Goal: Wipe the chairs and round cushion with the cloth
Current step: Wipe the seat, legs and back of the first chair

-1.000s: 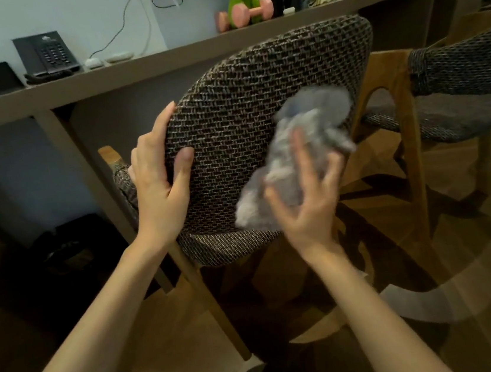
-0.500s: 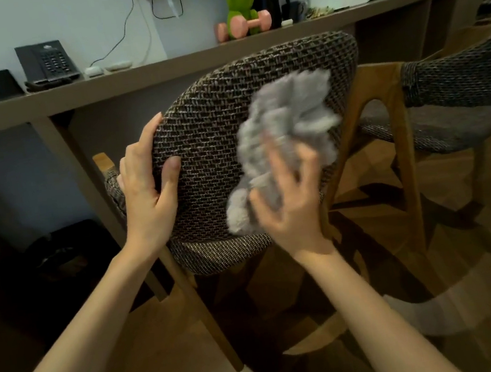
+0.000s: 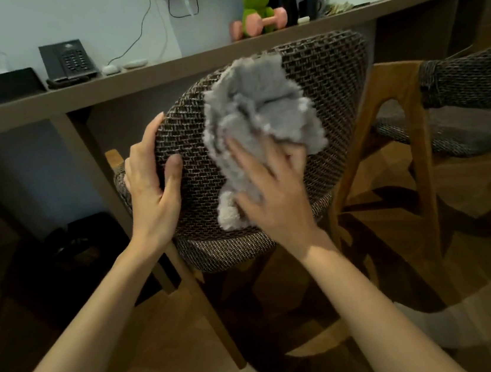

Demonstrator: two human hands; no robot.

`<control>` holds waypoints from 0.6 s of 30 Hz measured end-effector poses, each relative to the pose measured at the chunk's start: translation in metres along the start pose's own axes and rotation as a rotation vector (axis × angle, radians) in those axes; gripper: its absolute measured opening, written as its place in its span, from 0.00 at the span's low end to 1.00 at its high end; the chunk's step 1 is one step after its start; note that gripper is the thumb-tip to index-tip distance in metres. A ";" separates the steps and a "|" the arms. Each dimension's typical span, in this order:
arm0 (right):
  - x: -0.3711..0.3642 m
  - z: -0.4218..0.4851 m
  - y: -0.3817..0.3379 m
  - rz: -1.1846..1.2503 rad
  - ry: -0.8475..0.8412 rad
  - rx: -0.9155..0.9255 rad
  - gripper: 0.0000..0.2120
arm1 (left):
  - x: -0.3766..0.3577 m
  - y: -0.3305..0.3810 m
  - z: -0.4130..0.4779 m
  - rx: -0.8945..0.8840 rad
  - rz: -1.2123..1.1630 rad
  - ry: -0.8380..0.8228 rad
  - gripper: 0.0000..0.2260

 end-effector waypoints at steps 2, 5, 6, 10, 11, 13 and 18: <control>0.011 -0.005 0.025 -0.021 0.110 -0.223 0.24 | 0.001 -0.001 -0.001 -0.003 0.002 -0.004 0.21; 0.011 -0.008 0.037 0.018 0.285 -0.572 0.27 | 0.000 -0.003 0.000 -0.006 0.003 -0.008 0.21; 0.005 -0.010 0.032 0.015 0.292 -0.584 0.27 | -0.001 -0.003 -0.001 -0.004 0.008 -0.009 0.20; -0.007 -0.027 0.010 0.019 0.172 -0.403 0.24 | -0.005 0.000 -0.011 0.011 0.059 0.067 0.22; -0.005 -0.033 0.010 -0.006 0.117 -0.302 0.23 | -0.007 0.000 -0.014 0.013 0.074 0.084 0.23; 0.004 -0.041 0.019 -0.046 -0.008 -0.163 0.21 | -0.008 -0.001 -0.021 0.008 0.082 0.092 0.25; 0.018 -0.041 0.052 -0.081 0.106 -0.545 0.26 | -0.007 -0.012 -0.048 0.028 0.140 -0.053 0.32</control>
Point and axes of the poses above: each hand's wrist, its own z-axis towards the middle knuckle, its own x-axis out of the back of the hand, y = z × x, the point moved 2 cm from there along z, towards the middle knuckle, and after that the axes turned 8 degrees about y, right-handed, at the moved point
